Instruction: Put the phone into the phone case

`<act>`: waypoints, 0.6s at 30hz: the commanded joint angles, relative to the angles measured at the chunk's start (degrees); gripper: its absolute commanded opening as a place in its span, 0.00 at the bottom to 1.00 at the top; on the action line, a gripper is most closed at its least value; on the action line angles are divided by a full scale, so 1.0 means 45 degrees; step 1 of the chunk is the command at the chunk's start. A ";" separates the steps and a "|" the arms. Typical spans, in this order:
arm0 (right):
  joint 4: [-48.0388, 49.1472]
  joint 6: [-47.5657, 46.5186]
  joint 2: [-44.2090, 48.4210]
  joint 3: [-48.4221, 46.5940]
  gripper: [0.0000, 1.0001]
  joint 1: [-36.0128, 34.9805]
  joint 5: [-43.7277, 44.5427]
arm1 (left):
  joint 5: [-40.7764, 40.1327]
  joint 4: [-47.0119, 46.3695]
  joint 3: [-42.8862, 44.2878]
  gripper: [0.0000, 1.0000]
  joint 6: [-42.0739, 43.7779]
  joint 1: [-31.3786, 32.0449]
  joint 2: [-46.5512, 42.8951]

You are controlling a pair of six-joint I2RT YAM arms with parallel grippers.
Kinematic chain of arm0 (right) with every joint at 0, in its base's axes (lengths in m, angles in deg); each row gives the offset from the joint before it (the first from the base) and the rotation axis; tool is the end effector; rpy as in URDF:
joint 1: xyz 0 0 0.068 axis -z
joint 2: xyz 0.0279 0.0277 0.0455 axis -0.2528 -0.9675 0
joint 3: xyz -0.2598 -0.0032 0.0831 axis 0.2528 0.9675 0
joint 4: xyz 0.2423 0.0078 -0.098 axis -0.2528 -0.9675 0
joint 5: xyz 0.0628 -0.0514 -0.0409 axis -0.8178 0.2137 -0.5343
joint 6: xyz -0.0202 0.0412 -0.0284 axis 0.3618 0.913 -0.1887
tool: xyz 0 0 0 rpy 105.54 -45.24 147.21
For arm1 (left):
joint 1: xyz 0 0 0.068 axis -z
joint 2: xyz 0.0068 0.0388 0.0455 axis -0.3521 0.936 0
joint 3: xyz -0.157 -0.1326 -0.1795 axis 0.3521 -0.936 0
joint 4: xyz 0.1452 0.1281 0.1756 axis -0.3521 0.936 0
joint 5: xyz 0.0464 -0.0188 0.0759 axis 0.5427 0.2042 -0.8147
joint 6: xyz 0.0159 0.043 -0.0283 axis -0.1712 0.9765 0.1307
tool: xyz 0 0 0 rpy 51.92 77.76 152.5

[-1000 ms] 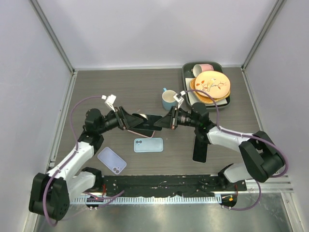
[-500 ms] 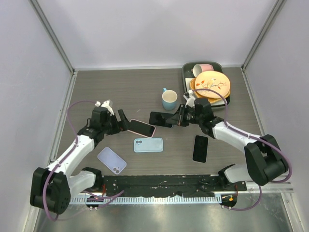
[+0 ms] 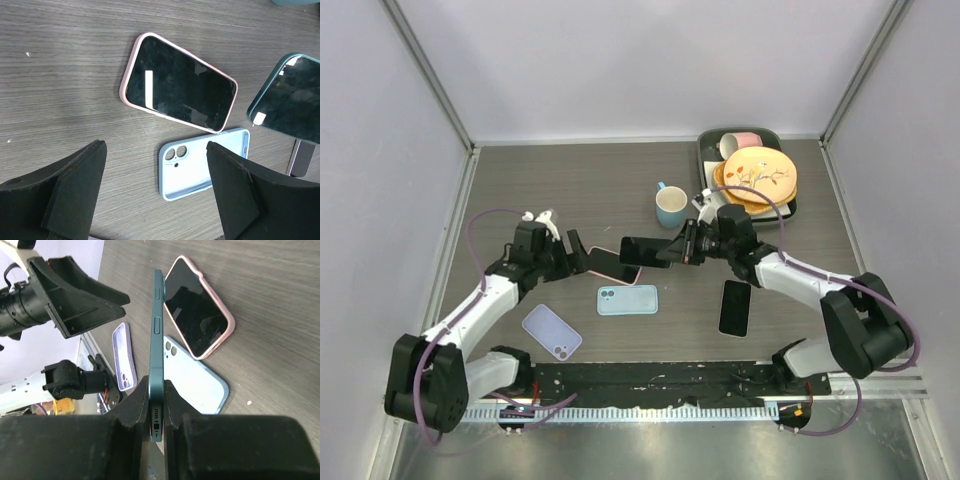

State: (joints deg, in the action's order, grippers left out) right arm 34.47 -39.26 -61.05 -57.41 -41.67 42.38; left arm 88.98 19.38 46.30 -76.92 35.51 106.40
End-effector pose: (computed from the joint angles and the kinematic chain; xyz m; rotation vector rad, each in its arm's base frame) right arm 0.2485 0.1496 0.2137 -0.1700 2.2182 1.3107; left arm 0.2137 -0.0646 0.2050 -0.2624 2.3982 -0.6427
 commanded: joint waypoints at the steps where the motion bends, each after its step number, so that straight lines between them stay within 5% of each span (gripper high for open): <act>1: 0.2256 0.1341 -0.0383 0.0336 0.01 -0.0536 -0.0742 | 0.0495 -0.0640 0.0389 0.84 0.0111 0.0107 0.0326; 11: 0.6770 0.5209 -0.2628 0.1040 0.01 -0.2002 -0.1170 | 0.0846 -0.1168 0.0291 0.84 -0.0085 0.0206 0.0619; 18: 0.4334 0.4120 -0.2669 0.0787 0.01 -0.2041 -0.1270 | 0.0827 -0.1206 0.0194 0.84 -0.0085 0.0244 0.0677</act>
State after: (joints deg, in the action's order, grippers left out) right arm 54.47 -19.33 -74.65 -52.19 -50.85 38.29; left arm 91.65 16.45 46.30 -77.11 36.30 109.13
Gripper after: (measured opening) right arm 0.148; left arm 0.840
